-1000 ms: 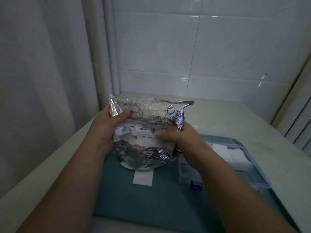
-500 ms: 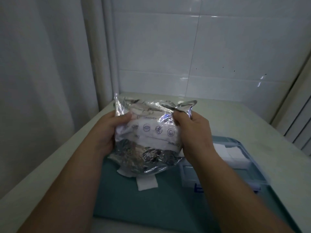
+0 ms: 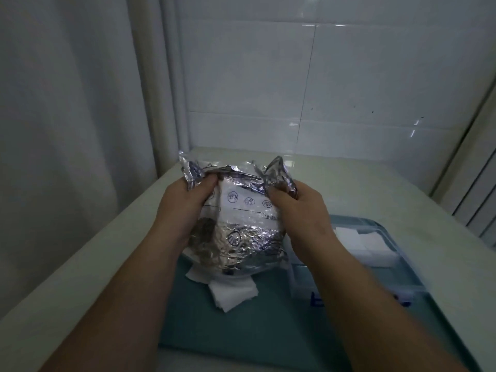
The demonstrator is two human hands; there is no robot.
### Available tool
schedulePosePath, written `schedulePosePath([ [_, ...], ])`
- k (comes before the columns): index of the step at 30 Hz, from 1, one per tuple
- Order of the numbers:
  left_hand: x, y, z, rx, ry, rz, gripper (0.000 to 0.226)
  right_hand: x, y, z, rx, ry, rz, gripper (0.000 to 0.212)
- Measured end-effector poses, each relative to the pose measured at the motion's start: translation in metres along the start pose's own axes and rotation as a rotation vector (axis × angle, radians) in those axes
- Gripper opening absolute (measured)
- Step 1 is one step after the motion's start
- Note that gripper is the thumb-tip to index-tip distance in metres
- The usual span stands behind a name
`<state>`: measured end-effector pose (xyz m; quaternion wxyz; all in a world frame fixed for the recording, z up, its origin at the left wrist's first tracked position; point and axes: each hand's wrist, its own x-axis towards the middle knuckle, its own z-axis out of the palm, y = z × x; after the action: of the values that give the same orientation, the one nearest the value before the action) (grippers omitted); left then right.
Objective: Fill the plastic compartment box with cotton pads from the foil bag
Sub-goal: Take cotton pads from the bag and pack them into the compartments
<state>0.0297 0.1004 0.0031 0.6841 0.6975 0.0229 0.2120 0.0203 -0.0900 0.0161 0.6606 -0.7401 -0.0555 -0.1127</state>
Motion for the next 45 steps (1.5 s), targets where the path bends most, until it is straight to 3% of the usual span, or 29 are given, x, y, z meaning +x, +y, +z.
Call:
schedulePosePath([
  [2,0.001,0.001,-0.007,-0.057,-0.095,-0.048,0.048,0.000,-0.001,-0.003,0.012,0.047,-0.024,0.023],
  [6,0.004,-0.001,-0.015,-0.154,-0.206,-0.215,0.053,0.002,0.002,-0.004,0.014,0.057,0.019,0.033],
  [9,0.006,-0.005,-0.011,0.043,-0.153,-0.140,0.041,0.005,0.005,-0.003,0.024,-0.079,0.113,0.071],
  [11,0.002,-0.004,-0.005,0.148,-0.038,-0.092,0.033,0.002,0.005,0.000,0.014,-0.181,0.127,0.077],
  [13,-0.001,-0.005,0.000,0.180,0.068,-0.064,0.031,-0.001,0.007,0.000,-0.123,-0.225,0.083,0.074],
  [17,-0.002,-0.003,0.001,0.132,0.061,-0.121,0.028,0.000,0.007,-0.002,-0.287,-0.110,-0.060,0.023],
  [22,0.009,-0.003,-0.015,-0.043,-0.107,-0.337,0.034,0.002,0.005,-0.005,-0.323,-0.010,-0.115,0.033],
  [24,0.008,-0.006,-0.015,0.011,-0.118,-0.342,0.034,0.001,0.006,-0.005,-0.318,-0.031,-0.097,0.026],
  [26,0.005,-0.009,-0.012,0.064,-0.045,-0.289,0.020,-0.002,0.003,-0.005,-0.282,-0.042,-0.073,0.022],
  [30,0.003,-0.011,-0.006,0.139,0.121,-0.181,0.008,-0.001,-0.002,-0.017,-0.268,-0.082,0.054,0.061],
  [32,0.002,-0.012,-0.006,0.183,0.147,-0.168,0.010,-0.002,-0.001,-0.020,-0.362,-0.152,0.083,0.054],
  [35,0.003,-0.010,-0.005,0.108,0.080,-0.244,0.019,-0.001,0.008,-0.017,-0.550,-0.162,0.020,0.018],
  [39,0.015,-0.019,-0.013,-0.072,0.101,-0.398,0.064,0.000,0.010,-0.015,-0.651,-0.118,-0.036,0.005],
  [42,0.011,-0.014,-0.014,0.086,0.178,-0.378,0.061,0.000,0.012,-0.015,-0.686,-0.132,-0.036,0.006],
  [45,0.005,-0.011,-0.011,0.204,0.228,-0.274,0.042,0.001,0.015,-0.015,-0.701,-0.172,-0.022,0.017],
])
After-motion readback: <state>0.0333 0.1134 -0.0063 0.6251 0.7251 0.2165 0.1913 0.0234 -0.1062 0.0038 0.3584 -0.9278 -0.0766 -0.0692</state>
